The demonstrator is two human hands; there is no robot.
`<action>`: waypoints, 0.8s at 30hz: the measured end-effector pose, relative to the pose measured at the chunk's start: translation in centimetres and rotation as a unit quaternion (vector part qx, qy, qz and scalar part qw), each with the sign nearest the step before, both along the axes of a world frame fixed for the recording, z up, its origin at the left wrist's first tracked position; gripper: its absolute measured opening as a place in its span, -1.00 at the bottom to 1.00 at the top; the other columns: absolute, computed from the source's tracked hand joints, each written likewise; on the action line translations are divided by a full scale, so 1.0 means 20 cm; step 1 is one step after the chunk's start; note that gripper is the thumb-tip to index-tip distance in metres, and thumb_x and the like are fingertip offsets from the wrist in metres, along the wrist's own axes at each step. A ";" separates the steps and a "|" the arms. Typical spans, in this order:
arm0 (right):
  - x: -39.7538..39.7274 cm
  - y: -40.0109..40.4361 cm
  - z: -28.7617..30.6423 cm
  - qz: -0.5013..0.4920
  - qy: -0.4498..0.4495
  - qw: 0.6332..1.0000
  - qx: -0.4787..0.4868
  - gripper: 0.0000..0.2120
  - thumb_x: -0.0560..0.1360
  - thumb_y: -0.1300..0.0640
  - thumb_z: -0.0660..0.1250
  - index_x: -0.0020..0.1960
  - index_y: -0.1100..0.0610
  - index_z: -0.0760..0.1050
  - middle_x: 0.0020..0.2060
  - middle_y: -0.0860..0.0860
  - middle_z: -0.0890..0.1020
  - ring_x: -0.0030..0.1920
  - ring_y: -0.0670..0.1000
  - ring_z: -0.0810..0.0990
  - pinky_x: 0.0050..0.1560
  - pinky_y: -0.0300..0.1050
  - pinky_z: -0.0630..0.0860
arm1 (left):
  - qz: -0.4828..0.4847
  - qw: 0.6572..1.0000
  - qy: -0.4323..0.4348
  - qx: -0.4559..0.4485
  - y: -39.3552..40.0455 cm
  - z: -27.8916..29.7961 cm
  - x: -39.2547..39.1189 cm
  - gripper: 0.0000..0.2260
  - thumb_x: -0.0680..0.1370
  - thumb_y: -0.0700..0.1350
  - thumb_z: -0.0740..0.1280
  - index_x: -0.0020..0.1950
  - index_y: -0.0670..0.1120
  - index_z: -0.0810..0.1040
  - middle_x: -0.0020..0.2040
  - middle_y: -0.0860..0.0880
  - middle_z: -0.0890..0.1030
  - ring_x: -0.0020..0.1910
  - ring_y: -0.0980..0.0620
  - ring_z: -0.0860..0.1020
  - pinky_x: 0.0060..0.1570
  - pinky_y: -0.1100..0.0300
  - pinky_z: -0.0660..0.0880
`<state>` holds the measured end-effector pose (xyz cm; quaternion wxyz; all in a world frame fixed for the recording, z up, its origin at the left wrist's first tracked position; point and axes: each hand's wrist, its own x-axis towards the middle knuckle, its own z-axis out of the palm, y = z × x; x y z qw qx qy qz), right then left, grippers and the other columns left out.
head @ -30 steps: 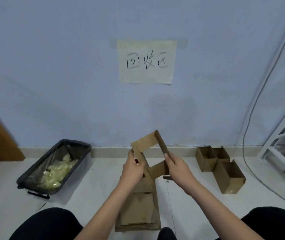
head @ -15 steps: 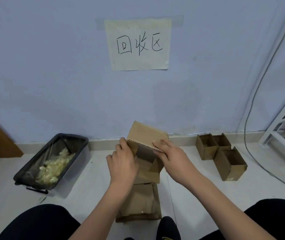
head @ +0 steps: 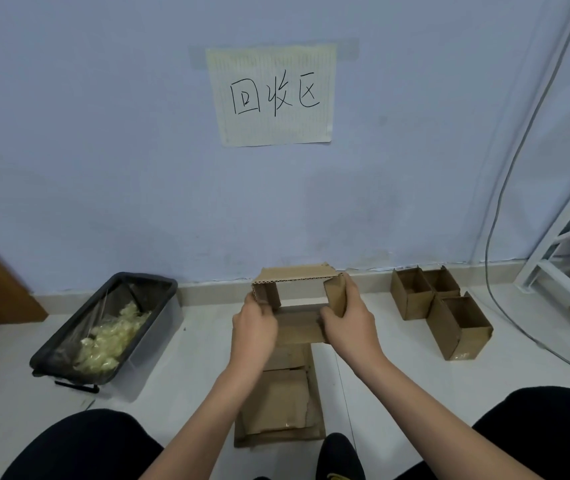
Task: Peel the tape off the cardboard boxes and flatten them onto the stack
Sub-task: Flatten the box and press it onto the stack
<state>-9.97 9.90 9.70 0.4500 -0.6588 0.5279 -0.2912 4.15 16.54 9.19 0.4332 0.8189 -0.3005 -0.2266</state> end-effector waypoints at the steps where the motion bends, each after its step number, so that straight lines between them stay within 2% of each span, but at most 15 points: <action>1: 0.00 -0.01 0.01 0.005 -0.016 1.000 -0.005 -0.36 0.57 0.19 0.16 0.56 -0.23 0.14 0.12 -0.06 0.60 -0.10 0.03 0.60 -0.12 -0.02 0.61 | 0.004 0.999 0.031 -0.006 0.00 -0.01 0.02 -0.80 0.65 -0.19 0.07 0.05 -0.23 0.45 -0.02 -0.30 0.56 -0.13 -0.19 0.49 -0.17 0.06 0.41; 3: -0.01 -0.02 0.04 0.027 -0.076 0.997 0.001 -0.38 0.60 0.30 0.05 0.53 -0.23 0.26 0.25 -0.20 0.54 -0.26 -0.15 0.56 -0.29 -0.21 0.55 | 0.030 0.991 0.120 -0.047 0.00 0.00 0.04 -0.82 0.59 -0.17 0.11 -0.03 -0.30 0.37 -0.07 -0.40 0.51 -0.25 -0.10 0.39 -0.13 0.06 0.41; 4: -0.02 -0.02 0.06 0.042 -0.101 0.994 0.003 -0.38 0.60 0.33 0.04 0.50 -0.23 0.31 0.30 -0.26 0.50 -0.22 -0.25 0.57 -0.21 -0.30 0.58 | 0.036 0.980 0.177 -0.079 0.00 0.01 0.05 -0.83 0.59 -0.18 0.14 -0.05 -0.31 0.32 -0.13 -0.38 0.52 -0.27 -0.07 0.37 -0.09 0.05 0.42; 5: -0.03 -0.03 0.07 0.056 -0.118 0.991 -0.001 -0.41 0.61 0.33 0.07 0.47 -0.22 0.36 0.35 -0.29 0.45 -0.03 -0.34 0.57 0.03 -0.35 0.57 | 0.037 0.963 0.241 -0.115 0.00 0.03 0.06 -0.86 0.61 -0.23 0.15 -0.07 -0.30 0.32 -0.18 -0.29 0.54 -0.25 -0.05 0.41 -0.05 0.05 0.45; 6: -0.03 -0.05 0.07 0.064 -0.128 0.990 -0.006 -0.45 0.61 0.30 0.11 0.44 -0.23 0.41 0.40 -0.28 0.43 0.21 -0.33 0.51 0.28 -0.31 0.47 | 0.031 0.938 0.310 -0.154 0.00 0.06 0.08 -0.90 0.64 -0.29 0.15 -0.04 -0.26 0.42 -0.14 -0.20 0.58 -0.16 -0.07 0.49 -0.02 0.03 0.51; 7: -0.03 -0.06 0.07 0.068 -0.133 0.989 -0.004 -0.49 0.61 0.25 0.16 0.40 -0.25 0.45 0.43 -0.24 0.42 0.38 -0.22 0.42 0.41 -0.21 0.38 | 0.021 0.910 0.368 -0.188 -0.01 0.09 0.09 -0.84 0.65 -0.35 0.14 0.07 -0.24 0.50 -0.05 -0.17 0.62 -0.06 -0.09 0.57 0.00 0.00 0.59; 8: -0.03 -0.07 0.08 0.071 -0.128 0.989 0.000 -0.54 0.61 0.19 0.21 0.37 -0.26 0.48 0.45 -0.21 0.39 0.44 -0.14 0.37 0.44 -0.14 0.34 | 0.012 0.886 0.411 -0.214 -0.01 0.11 0.12 -0.77 0.63 -0.41 0.13 0.14 -0.24 0.53 0.03 -0.19 0.64 0.00 -0.11 0.61 0.02 -0.01 0.65; 11: -0.06 -0.07 0.12 0.111 -0.080 0.991 0.009 -0.58 0.53 -0.02 0.41 0.37 -0.24 0.48 0.49 -0.23 0.22 0.45 -0.23 0.26 0.38 -0.18 0.30 | -0.044 0.852 0.462 -0.245 0.01 0.17 0.15 -0.76 0.53 -0.52 0.19 0.03 -0.26 0.54 -0.01 -0.22 0.59 -0.01 -0.11 0.58 0.09 -0.10 0.65; 14: -0.08 -0.05 0.15 0.156 -0.050 0.986 0.026 -0.43 0.40 -0.28 0.45 0.38 -0.18 0.50 0.58 -0.22 0.00 0.47 -0.29 0.13 0.37 -0.20 0.24 | -0.055 0.822 0.511 -0.245 0.04 0.20 0.14 -0.91 0.61 -0.24 0.35 0.11 -0.20 0.56 0.13 -0.18 0.67 0.15 -0.12 0.64 0.22 -0.22 0.57; 16: -0.07 -0.05 0.15 0.156 -0.066 0.985 0.021 -0.45 0.42 -0.32 0.37 0.35 -0.15 0.53 0.59 -0.19 -0.03 0.41 -0.36 0.07 0.34 -0.23 0.18 | 0.033 0.801 0.540 -0.256 0.03 0.16 0.14 -0.76 0.66 -0.09 0.32 0.29 -0.15 0.54 0.19 -0.17 0.68 0.13 -0.14 0.67 0.12 -0.17 0.60; 18: -0.06 -0.05 0.12 0.122 -0.095 0.988 0.023 -0.53 0.51 -0.19 0.39 0.40 -0.20 0.46 0.59 -0.12 0.11 0.47 -0.30 0.13 0.42 -0.17 0.24 | 0.100 0.774 0.566 -0.264 0.01 0.12 0.13 -0.72 0.69 -0.12 0.26 0.39 -0.15 0.48 0.20 -0.19 0.66 0.07 -0.14 0.67 -0.02 -0.10 0.61; 19: -0.06 -0.07 0.10 0.105 -0.140 0.983 0.048 -0.50 0.53 -0.05 0.42 0.44 -0.21 0.40 0.54 -0.09 0.27 0.47 -0.19 0.29 0.42 -0.09 0.35 | 0.111 0.768 0.573 -0.264 0.01 0.12 0.13 -0.72 0.69 -0.15 0.25 0.40 -0.16 0.47 0.18 -0.20 0.66 0.05 -0.14 0.67 -0.05 -0.08 0.61; 20: -0.06 -0.09 0.08 0.092 -0.200 0.971 0.097 -0.45 0.54 0.10 0.44 0.45 -0.17 0.36 0.44 -0.05 0.44 0.38 -0.08 0.48 0.33 -0.04 0.49 | 0.110 0.767 0.576 -0.261 0.00 0.11 0.13 -0.73 0.69 -0.18 0.26 0.39 -0.17 0.47 0.15 -0.21 0.67 0.05 -0.14 0.67 -0.07 -0.08 0.63; 22: -0.07 -0.11 0.09 0.069 -0.284 0.933 0.211 -0.53 0.53 0.29 0.42 0.38 0.07 0.42 0.18 0.08 0.66 0.11 0.07 0.69 0.06 -0.05 0.65 | 0.101 0.774 0.571 -0.254 0.01 0.12 0.15 -0.75 0.66 -0.24 0.30 0.34 -0.20 0.50 0.12 -0.23 0.67 0.03 -0.14 0.67 -0.07 -0.07 0.68; 24: -0.09 -0.14 0.10 0.047 -0.258 0.935 0.238 -0.67 0.54 0.29 0.40 0.30 0.25 0.49 0.06 0.13 0.71 0.03 0.09 0.72 -0.04 -0.07 0.66 | 0.108 0.810 0.528 -0.232 0.02 0.12 0.19 -0.69 0.61 -0.30 0.36 0.35 -0.23 0.49 0.19 -0.26 0.64 0.06 -0.14 0.65 0.06 -0.05 0.66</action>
